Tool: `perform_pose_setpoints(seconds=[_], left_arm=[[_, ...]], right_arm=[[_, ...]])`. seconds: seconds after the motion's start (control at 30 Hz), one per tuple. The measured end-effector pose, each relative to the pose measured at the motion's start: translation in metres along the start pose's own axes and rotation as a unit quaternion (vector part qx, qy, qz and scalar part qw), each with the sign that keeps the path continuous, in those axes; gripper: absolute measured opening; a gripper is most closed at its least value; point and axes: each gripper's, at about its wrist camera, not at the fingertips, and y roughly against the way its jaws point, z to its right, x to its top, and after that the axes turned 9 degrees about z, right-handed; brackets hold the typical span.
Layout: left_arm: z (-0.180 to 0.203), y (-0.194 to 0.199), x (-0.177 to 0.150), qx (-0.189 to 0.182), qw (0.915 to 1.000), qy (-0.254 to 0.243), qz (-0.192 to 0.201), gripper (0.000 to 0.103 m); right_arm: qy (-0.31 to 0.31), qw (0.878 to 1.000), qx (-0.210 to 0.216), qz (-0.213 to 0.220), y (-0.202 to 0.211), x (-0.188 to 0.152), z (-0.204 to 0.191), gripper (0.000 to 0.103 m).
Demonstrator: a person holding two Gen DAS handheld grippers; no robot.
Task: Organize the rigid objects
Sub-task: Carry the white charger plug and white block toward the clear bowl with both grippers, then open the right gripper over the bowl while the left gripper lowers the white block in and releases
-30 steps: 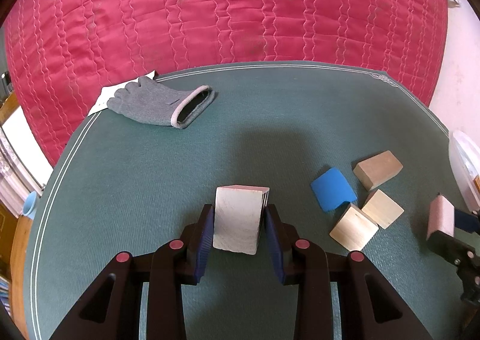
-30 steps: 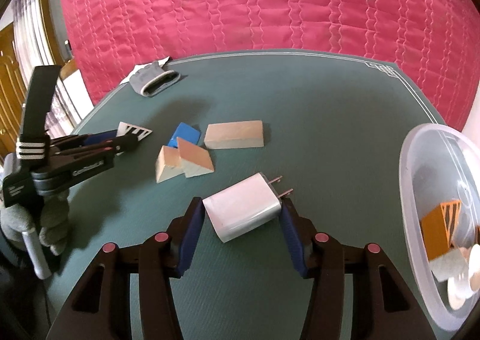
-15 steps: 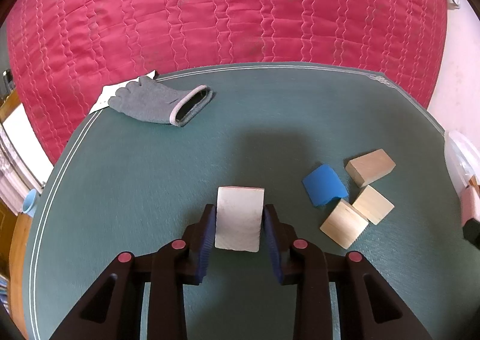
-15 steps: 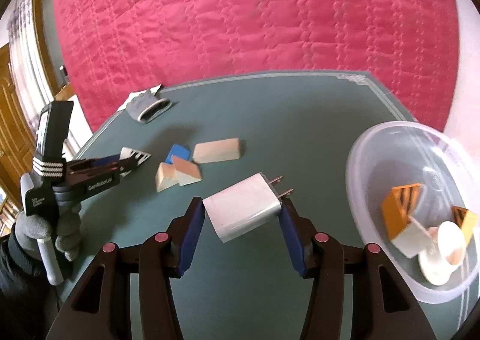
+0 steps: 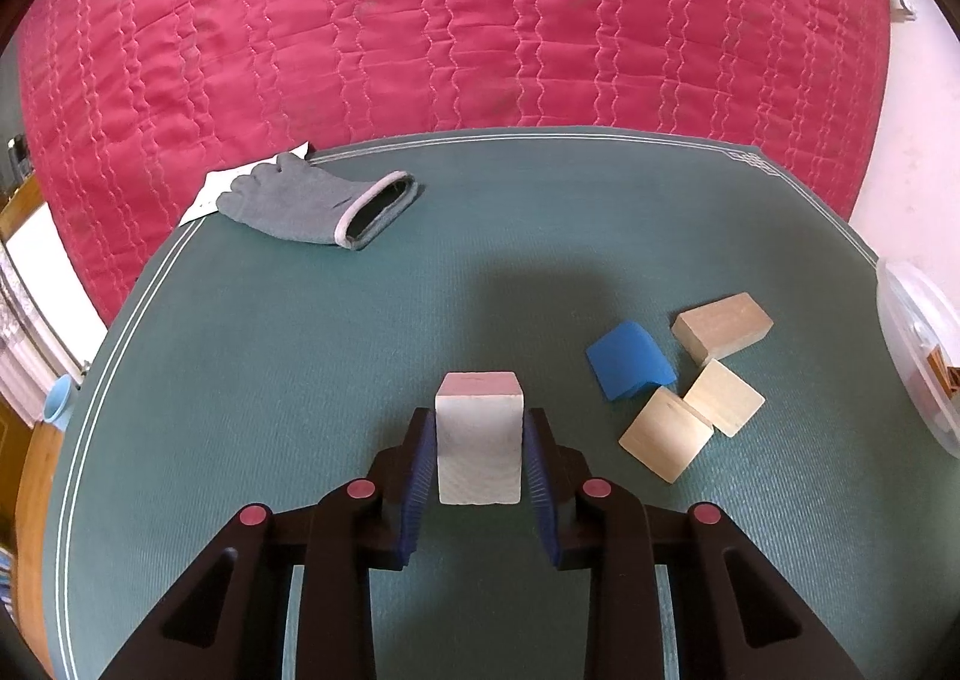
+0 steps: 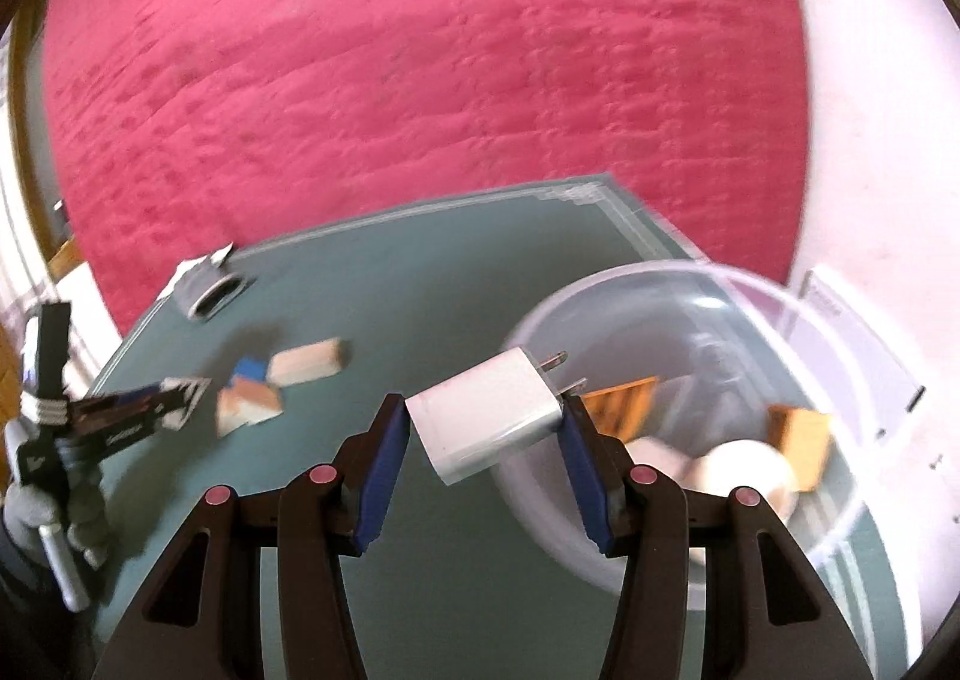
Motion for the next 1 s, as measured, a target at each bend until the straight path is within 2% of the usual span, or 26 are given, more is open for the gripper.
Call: perform_pose_setpoints(seconds=[0.2, 0.33, 0.67, 0.77, 0.83, 1.0], left_arm=[[0.001, 0.000, -0.003, 0.004, 1.0000, 0.000, -0.001, 0.031], [0.002, 0.000, -0.004, 0.008, 1.0000, -0.002, -0.003, 0.032], [0.002, -0.014, -0.001, 0.008, 0.9996, 0.005, -0.025, 0.037], [0.004, -0.016, 0.001, 0.008, 0.9996, 0.002, -0.026, 0.037], [0.004, -0.017, 0.001, 0.007, 0.9996, 0.000, -0.026, 0.037], [0.003, -0.017, 0.001, 0.002, 0.9997, 0.002, -0.024, 0.031]], right_arm=[[-0.031, 0.997, -0.063, 0.023, 0.008, 0.009, 0.040, 0.052], [-0.044, 0.995, -0.086, 0.025, 0.007, 0.011, 0.059, 0.052], [-0.068, 0.989, -0.125, 0.031, 0.004, 0.010, 0.082, 0.054], [-0.074, 0.987, -0.135, 0.035, 0.005, 0.009, 0.088, 0.062], [-0.073, 0.987, -0.138, 0.040, 0.006, 0.009, 0.088, 0.063], [-0.060, 0.988, -0.138, 0.042, 0.005, 0.006, 0.082, 0.063]])
